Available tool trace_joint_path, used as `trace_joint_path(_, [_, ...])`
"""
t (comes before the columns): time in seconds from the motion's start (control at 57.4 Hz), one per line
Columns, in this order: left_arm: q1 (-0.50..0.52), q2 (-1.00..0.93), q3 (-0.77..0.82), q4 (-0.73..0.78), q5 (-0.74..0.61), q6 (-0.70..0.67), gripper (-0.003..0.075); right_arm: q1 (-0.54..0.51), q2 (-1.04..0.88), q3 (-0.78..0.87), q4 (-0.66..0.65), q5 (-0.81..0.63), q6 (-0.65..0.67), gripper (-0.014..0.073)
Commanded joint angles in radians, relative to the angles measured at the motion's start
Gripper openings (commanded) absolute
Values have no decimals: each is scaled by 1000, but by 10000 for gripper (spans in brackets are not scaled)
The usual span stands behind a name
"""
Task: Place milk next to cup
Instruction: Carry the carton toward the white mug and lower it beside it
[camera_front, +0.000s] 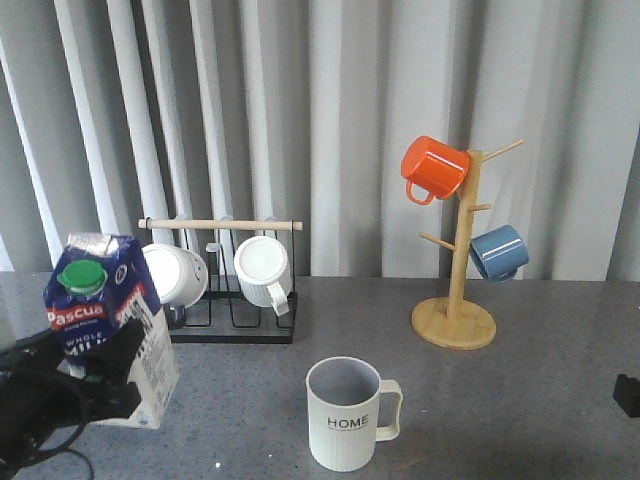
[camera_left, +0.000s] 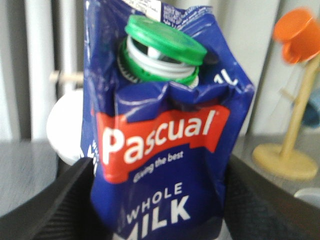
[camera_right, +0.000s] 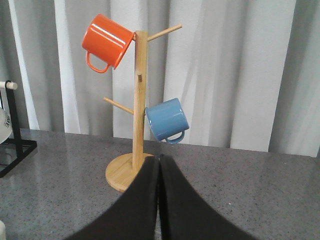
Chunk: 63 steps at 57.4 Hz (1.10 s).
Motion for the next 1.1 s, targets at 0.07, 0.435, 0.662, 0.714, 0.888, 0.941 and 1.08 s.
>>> trace_joint_path(0.07, [-160,-67,-127,-543,29,365,164,-7,-15,-27,-1,-70,-2,-11])
trace_joint_path(0.435, [-508,114,-427,-1192,-58,1029,164,-7,-15,-27,-1,-71,-2,-11])
trace_joint_path(0.662, [-564,238,-488,-1187,-71,985,164,-7,-15,-27,-1,-71,-2,-11])
trace_joint_path(0.714, [-564,263,-490,-1180,-76,963,164,-7,-15,-27,-1,-71,-2,-11])
trace_joint_path(0.888, [-564,307,-490,-1155,-124,857,164,-7,-15,-27,-1,-71,-2,-11])
trace_joint_path(0.941, [-564,313,-490,-1145,-125,840,164,-7,-15,-27,-1,-71,-2,-11])
trace_joint_path(1.08, [-564,335,-489,-1113,-136,823,164,-7,-15,-27,-1,-71,-2,-11])
